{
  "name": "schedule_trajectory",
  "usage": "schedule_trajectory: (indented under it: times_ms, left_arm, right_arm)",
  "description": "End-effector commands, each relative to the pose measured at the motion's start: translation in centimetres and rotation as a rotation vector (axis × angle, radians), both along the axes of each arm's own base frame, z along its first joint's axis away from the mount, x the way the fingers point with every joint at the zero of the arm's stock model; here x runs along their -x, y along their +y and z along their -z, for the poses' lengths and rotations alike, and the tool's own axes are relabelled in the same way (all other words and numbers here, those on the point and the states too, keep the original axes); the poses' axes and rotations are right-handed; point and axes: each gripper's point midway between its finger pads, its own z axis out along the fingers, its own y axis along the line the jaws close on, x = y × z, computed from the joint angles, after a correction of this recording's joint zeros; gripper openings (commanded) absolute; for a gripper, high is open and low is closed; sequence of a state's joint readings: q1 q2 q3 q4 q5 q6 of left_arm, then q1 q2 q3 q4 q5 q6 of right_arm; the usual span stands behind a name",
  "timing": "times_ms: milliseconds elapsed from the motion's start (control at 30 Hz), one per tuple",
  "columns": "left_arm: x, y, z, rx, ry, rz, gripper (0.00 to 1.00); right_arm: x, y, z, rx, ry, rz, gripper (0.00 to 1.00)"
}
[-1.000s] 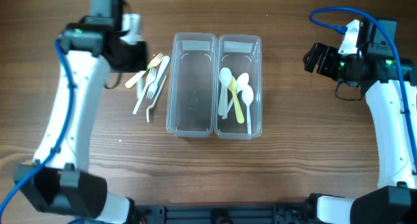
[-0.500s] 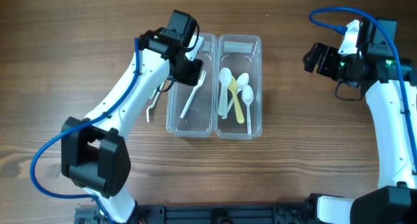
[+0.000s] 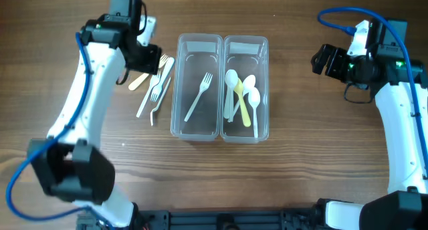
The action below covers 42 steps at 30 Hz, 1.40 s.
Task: Pack container
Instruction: 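Grasp another white fork with the left gripper, then place the white fork into the left compartment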
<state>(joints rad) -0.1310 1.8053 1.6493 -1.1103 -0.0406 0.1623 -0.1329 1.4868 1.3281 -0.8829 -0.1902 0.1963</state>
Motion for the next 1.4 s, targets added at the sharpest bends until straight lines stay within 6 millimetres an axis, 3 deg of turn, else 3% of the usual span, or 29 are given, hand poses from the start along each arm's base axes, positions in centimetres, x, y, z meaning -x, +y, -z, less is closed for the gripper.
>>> schedule_trajectory:
  times_ms: [0, 100, 267, 367, 600, 700, 867, 933, 1067, 1133, 1200, 1267, 1367]
  left_arm:
    - [0.2, 1.5, 5.0, -0.046, 0.137, 0.068, 0.5]
    - [0.5, 1.2, 8.7, -0.037, 0.235, 0.164, 0.35]
    - [0.5, 1.2, 13.9, -0.04, 0.335, 0.183, 0.28]
    - [0.6, 1.1, 15.4, -0.035, 0.359, 0.184, 0.29]
    - [0.6, 0.8, 16.4, -0.017, 0.354, 0.186, 0.32]
    - [1.0, 0.8, 17.0, -0.017, 0.361, 0.186, 0.28]
    - [1.8, 1.0, 17.3, -0.02, 0.389, 0.173, 0.04]
    - [2.0, 1.4, 17.0, -0.039, 0.397, 0.121, 0.04]
    - [2.1, 2.1, 14.1, -0.071, 0.4, 0.069, 0.04]
    - [1.6, 1.9, 10.5, -0.066, 0.363, 0.047, 0.04]
    - [0.8, 1.5, 5.5, -0.026, 0.276, -0.054, 0.04]
    - [0.5, -0.6, 1.4, 0.08, 0.184, -0.052, 0.04]
    - [0.7, -4.4, -3.2, 0.238, 0.067, 0.021, 0.04]
  right_arm:
    - [0.1, 0.0, 0.7, 0.003, 0.017, -0.009, 1.0]
    - [0.1, 0.0, 0.7, 0.003, 0.017, -0.009, 1.0]
    - [0.1, 0.0, 0.7, 0.003, 0.017, -0.009, 1.0]
    - [0.1, 0.0, 0.7, 0.003, 0.017, -0.009, 1.0]
    - [0.1, 0.0, 0.7, 0.003, 0.017, -0.009, 1.0]
    - [0.1, 0.0, 0.7, 0.003, 0.017, -0.009, 1.0]
    - [0.1, 0.0, 0.7, 0.003, 0.017, -0.009, 1.0]
    - [0.1, 0.0, 0.7, 0.003, 0.017, -0.009, 1.0]
    - [0.1, 0.0, 0.7, 0.003, 0.017, -0.009, 1.0]
    - [0.1, 0.0, 0.7, 0.003, 0.017, -0.009, 1.0]
    - [0.1, 0.0, 0.7, 0.003, 0.017, -0.009, 1.0]
    - [0.1, 0.0, 0.7, 0.003, 0.017, -0.009, 1.0]
    - [0.1, 0.0, 0.7, 0.003, 0.017, -0.009, 1.0]
